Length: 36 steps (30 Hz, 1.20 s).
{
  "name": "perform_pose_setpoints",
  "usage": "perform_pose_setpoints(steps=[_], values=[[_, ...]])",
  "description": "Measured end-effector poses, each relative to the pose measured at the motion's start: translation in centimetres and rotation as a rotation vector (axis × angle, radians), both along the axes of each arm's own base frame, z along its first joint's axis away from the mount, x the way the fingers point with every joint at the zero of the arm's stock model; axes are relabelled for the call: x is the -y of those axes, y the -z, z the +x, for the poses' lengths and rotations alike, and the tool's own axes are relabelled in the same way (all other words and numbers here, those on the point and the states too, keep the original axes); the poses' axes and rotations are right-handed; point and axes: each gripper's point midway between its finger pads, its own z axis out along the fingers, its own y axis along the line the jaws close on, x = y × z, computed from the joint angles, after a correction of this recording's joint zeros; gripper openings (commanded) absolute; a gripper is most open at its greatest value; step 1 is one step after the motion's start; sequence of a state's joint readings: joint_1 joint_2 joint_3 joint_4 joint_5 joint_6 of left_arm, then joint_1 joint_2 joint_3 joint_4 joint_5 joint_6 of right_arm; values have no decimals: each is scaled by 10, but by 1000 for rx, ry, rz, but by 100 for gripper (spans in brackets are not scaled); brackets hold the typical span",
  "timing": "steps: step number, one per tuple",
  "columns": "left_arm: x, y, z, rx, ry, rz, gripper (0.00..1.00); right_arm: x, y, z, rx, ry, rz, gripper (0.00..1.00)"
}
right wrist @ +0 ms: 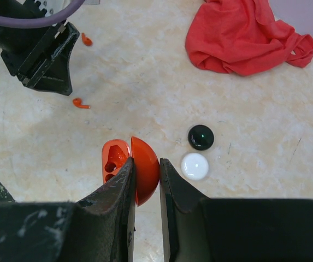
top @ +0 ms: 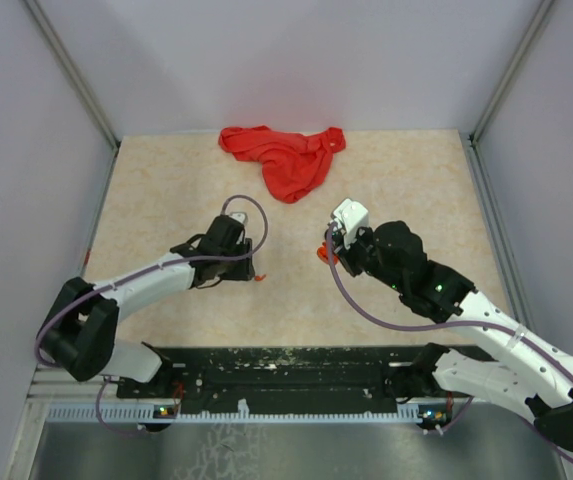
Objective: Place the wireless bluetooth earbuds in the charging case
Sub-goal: Pick up the earbud from the center of the board.
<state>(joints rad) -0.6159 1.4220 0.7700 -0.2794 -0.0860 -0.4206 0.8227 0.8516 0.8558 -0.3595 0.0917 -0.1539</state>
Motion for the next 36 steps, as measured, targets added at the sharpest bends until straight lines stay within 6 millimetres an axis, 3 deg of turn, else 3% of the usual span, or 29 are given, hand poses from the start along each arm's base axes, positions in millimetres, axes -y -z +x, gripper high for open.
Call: perform_pose_setpoints(steps=[4,11,18,36], values=[[8,-4,-6,-32,-45,-74,34,-1,0,-1,-2,-6,2,10],[29,3,-19,-102,-57,-176,39,-1,0,-1,-3,-9,3,10],[34,27,-20,-154,-69,-171,37,-2,0,-1,-3,-10,3,10],[39,25,22,-58,-66,-118,36,-2,0,-1,-4,-10,3,10]])
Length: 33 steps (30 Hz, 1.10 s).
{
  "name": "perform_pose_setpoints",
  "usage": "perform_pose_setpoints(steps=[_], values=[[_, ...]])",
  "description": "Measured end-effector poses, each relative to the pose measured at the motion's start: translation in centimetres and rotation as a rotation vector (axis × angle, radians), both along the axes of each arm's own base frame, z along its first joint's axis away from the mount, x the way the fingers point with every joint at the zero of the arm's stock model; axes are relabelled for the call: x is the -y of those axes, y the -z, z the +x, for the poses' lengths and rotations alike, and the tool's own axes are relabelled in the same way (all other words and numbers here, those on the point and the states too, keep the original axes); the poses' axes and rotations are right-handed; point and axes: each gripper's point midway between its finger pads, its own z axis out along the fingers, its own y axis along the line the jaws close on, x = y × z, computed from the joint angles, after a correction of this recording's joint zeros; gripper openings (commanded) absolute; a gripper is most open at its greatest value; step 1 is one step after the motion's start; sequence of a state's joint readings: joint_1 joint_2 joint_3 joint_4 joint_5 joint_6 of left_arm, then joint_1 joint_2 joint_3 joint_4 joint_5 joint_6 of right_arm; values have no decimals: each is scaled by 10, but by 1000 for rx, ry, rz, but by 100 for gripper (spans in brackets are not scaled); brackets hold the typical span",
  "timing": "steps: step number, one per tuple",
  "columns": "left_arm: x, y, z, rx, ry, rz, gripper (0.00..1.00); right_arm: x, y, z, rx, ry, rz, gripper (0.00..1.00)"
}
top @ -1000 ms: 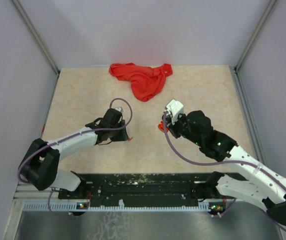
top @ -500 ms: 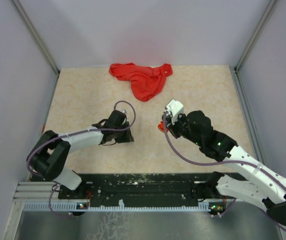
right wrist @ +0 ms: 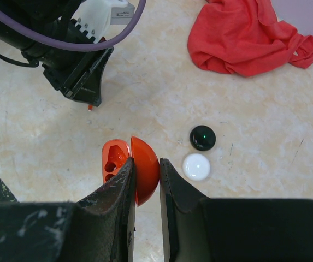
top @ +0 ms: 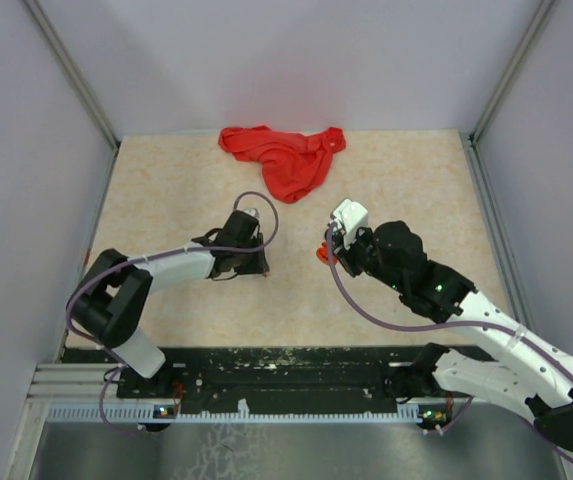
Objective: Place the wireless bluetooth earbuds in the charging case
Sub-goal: Pick up the earbud from the center of the board.
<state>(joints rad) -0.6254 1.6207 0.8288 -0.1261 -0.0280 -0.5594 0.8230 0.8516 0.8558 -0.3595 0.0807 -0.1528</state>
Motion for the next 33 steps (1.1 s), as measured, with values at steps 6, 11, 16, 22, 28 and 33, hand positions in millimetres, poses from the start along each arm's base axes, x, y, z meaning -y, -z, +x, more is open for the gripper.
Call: perform_pose_setpoints(steps=[6,11,16,22,28,33], values=[[-2,0,5,-1,18,53,38,0,0,0,0,0,0,11],[-6,1,3,4,34,157,37,-1,0,0,-1,-4,1,10],[-3,3,3,16,64,259,37,-1,0,0,-1,-4,1,11],[-1,4,3,24,87,314,33,-1,0,0,-1,-4,1,11],[0,5,3,22,97,346,32,-1,0,-1,-1,-4,1,11],[3,5,3,29,107,379,33,-1,0,-1,-2,-5,2,11]])
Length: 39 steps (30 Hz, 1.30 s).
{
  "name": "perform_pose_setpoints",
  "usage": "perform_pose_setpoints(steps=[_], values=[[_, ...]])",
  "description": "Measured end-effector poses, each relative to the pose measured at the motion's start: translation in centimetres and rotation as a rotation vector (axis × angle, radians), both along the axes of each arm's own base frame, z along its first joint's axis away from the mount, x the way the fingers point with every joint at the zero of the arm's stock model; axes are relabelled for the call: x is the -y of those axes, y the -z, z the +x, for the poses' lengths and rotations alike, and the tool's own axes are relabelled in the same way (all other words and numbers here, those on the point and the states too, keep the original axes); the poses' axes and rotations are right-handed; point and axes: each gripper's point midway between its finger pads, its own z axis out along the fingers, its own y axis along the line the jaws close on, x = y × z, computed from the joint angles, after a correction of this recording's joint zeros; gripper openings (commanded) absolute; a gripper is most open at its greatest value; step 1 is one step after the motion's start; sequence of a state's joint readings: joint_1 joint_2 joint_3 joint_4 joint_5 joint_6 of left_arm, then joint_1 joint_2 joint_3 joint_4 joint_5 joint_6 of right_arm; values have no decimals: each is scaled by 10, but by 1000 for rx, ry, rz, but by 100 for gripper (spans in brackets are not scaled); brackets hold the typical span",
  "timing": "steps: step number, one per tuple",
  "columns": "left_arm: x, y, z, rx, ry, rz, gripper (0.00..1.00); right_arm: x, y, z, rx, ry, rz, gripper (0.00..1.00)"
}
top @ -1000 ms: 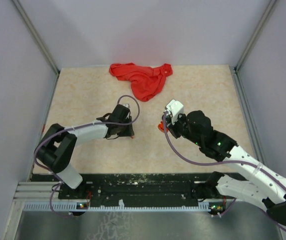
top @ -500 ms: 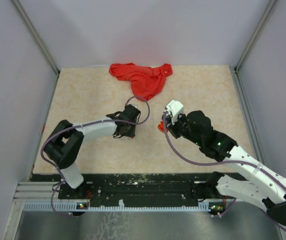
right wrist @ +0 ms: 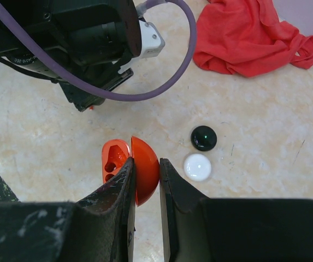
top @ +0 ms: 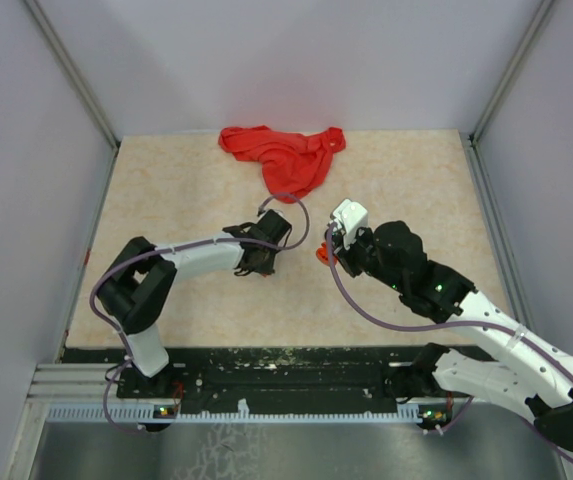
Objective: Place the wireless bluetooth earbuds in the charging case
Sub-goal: Pick up the earbud from the center of the board.
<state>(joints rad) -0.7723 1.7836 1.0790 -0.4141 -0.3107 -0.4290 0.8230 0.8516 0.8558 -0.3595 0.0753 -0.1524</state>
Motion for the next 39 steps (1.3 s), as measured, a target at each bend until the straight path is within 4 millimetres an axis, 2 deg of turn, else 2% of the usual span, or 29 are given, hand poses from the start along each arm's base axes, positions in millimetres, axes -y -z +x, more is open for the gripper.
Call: perform_pose_setpoints(steps=[14,26,31,35,39], values=[[1,0,-6,-3,11,39,31,0,0,0,-1,-2,0,11],[1,-1,-6,5,14,51,18,-1,0,-1,-6,-3,6,10],[-9,-3,-12,10,18,77,15,-1,0,-1,-6,-3,6,11],[-13,-27,-10,67,22,59,13,-1,0,-1,-10,-1,10,10],[-5,-76,-5,205,39,-11,13,-3,4,0,-28,4,10,10]])
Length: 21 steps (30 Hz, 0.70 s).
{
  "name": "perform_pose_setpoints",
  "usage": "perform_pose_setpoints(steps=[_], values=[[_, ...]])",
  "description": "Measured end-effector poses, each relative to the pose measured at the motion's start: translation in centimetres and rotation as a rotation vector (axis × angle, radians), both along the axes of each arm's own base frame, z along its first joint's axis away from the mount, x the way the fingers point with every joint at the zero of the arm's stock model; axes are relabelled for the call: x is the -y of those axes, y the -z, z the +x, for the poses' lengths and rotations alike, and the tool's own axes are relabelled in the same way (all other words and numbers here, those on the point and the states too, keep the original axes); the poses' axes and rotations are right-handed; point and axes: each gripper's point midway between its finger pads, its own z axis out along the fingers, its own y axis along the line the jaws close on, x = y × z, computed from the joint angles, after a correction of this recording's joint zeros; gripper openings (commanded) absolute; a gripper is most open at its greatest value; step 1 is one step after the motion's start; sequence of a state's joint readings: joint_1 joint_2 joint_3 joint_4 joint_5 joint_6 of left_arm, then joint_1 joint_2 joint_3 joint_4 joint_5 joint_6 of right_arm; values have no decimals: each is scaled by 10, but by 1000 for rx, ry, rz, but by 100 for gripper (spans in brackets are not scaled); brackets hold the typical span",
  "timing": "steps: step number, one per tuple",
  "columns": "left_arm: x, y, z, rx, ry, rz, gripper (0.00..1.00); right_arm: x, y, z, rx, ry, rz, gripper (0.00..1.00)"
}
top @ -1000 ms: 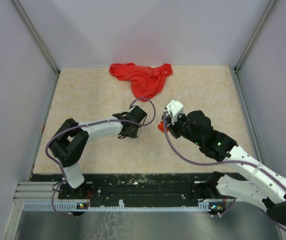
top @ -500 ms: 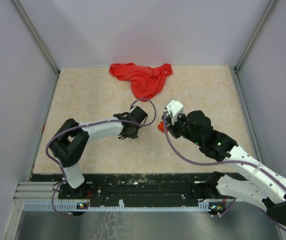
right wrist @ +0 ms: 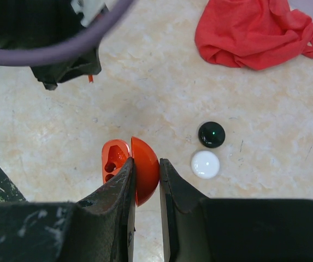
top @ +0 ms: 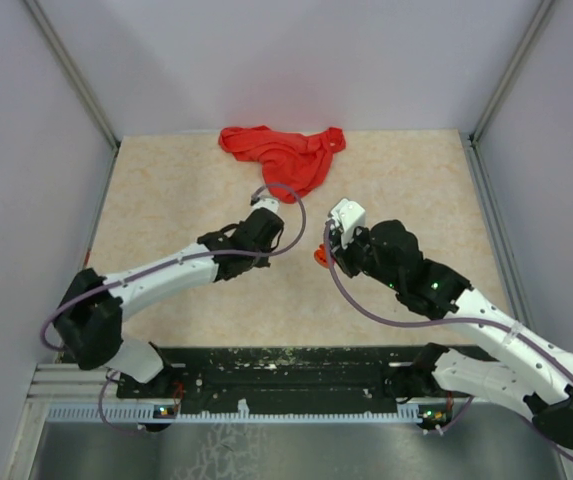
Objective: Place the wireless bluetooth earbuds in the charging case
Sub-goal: Pick up the earbud from the center of the board, then place the earbud in the charging case.
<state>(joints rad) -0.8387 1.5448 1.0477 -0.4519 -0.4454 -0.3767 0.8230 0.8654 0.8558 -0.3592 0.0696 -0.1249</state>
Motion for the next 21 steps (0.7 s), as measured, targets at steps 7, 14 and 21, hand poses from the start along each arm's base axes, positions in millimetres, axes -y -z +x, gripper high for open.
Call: perform_pose_setpoints(steps=[7,14,21], values=[[23,-89,-5,312,113,-98,12,-6,21,6,-83,38,-18,10],[40,-141,-20,555,208,-146,12,-17,22,9,-137,88,6,9],[59,-152,-43,770,358,-90,12,-33,21,15,-187,138,42,8]])
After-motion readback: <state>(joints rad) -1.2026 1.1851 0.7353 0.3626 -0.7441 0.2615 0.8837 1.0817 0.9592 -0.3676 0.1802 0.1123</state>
